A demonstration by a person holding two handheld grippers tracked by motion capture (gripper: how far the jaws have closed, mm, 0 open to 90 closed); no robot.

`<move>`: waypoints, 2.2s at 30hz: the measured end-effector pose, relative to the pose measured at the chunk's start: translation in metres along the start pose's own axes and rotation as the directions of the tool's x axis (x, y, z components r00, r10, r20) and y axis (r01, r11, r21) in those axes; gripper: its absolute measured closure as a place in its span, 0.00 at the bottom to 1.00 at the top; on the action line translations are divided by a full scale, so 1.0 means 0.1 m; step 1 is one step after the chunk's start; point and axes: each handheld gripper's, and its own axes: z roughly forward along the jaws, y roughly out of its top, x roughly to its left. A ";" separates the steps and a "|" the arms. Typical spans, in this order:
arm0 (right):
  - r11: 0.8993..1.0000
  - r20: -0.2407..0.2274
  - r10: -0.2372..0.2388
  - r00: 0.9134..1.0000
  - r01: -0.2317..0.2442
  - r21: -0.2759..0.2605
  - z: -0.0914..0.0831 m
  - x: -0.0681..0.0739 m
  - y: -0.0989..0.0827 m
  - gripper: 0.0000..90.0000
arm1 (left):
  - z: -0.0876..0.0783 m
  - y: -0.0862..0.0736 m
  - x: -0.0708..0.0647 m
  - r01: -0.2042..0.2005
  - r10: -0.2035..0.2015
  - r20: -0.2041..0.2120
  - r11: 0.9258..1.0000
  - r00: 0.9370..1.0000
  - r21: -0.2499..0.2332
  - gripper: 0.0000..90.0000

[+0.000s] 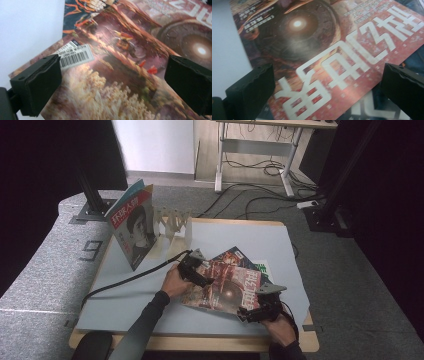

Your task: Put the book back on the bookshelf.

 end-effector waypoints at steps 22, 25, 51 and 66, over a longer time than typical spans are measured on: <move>0.999 0.005 -0.046 0.999 0.046 0.015 -0.07 0.08 -0.11 0.02 | 0.03 0.05 0.16 0.025 -0.025 -0.020 0.999 0.999 -0.023 0.03; 0.999 0.026 -0.037 0.999 0.036 0.015 -0.07 0.02 -0.11 0.02 | 0.03 0.05 0.18 0.020 -0.020 -0.031 1.000 0.999 -0.018 0.03; 0.998 0.124 0.067 0.990 -0.067 -0.006 -0.06 -0.54 -0.05 0.06 | 0.04 0.03 0.17 0.044 -0.042 -0.046 0.997 0.998 0.060 0.01; 0.988 0.116 0.155 0.981 -0.156 -0.001 0.03 -0.77 -0.01 0.01 | -0.15 -0.20 -0.01 0.057 -0.053 -0.049 0.996 0.997 0.068 0.02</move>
